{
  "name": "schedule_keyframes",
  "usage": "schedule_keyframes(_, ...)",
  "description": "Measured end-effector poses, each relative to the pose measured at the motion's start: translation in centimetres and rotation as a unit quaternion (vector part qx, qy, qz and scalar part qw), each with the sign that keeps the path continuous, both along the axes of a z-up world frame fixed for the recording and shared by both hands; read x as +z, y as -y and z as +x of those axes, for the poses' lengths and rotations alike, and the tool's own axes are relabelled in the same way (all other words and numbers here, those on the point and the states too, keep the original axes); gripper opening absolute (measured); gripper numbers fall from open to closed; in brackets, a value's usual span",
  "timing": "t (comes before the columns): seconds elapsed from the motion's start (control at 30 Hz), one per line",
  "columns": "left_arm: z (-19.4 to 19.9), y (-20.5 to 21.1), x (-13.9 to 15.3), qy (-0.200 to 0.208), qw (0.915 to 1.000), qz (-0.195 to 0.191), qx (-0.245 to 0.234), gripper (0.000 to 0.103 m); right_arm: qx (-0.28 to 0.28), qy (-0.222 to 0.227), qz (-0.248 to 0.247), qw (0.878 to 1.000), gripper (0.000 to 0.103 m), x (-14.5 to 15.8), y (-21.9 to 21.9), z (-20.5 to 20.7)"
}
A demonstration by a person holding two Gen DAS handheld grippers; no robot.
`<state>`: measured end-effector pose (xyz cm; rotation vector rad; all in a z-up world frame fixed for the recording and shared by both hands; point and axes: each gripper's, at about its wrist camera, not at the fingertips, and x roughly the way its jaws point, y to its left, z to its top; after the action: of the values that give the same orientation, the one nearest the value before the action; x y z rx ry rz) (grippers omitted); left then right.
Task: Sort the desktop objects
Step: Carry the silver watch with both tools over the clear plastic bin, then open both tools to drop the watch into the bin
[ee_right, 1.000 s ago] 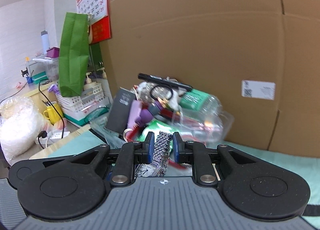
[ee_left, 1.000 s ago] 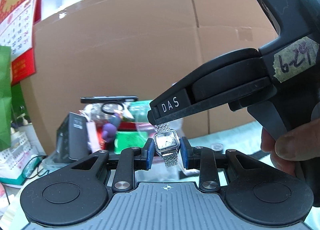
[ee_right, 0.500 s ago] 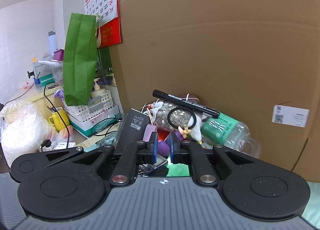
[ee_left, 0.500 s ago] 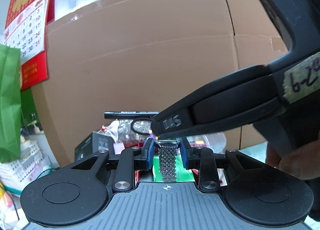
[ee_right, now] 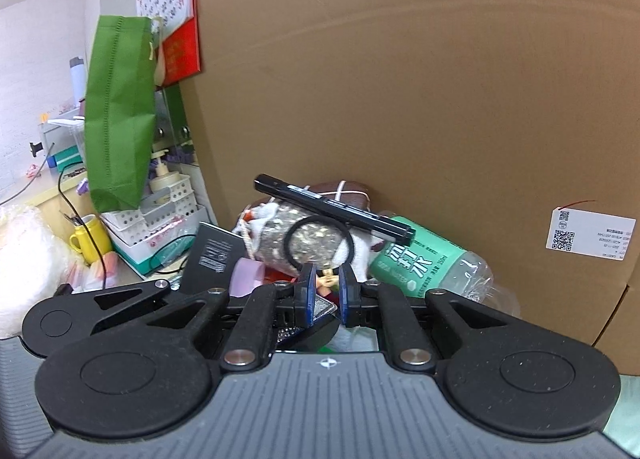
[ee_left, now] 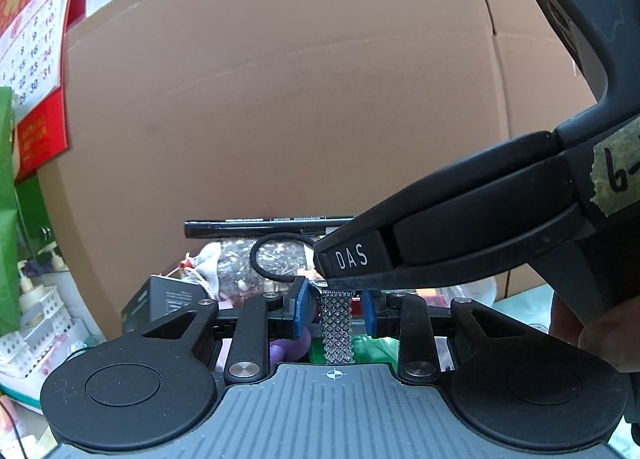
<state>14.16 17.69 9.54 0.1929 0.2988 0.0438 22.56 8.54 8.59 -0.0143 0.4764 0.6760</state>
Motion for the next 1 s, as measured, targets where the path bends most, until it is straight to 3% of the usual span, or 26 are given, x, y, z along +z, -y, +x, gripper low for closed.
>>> schedule_keyframes(0.73,5.0,1.8,-1.6,-0.019,0.9989,0.04,-0.012,0.025,-0.034,-0.029,0.037,0.998,0.017,-1.7,2.6,2.7)
schedule_keyframes(0.8,5.4,2.0,-1.9,-0.022,0.9986,0.046,-0.013,0.025,-0.033,-0.043,0.058,0.997,0.02,-1.8,3.3,3.0)
schedule_keyframes(0.93,5.9,2.6,-2.4,-0.024,0.9975,0.065,-0.015,0.026,-0.035,-0.054,0.086,0.994,0.038,-1.8,4.4,3.0)
schedule_keyframes(1.0,6.0,2.9,-2.5,-0.026,0.9968,0.074,-0.018,0.026,-0.038,-0.053,0.093,0.994,0.043,-1.7,4.8,2.8)
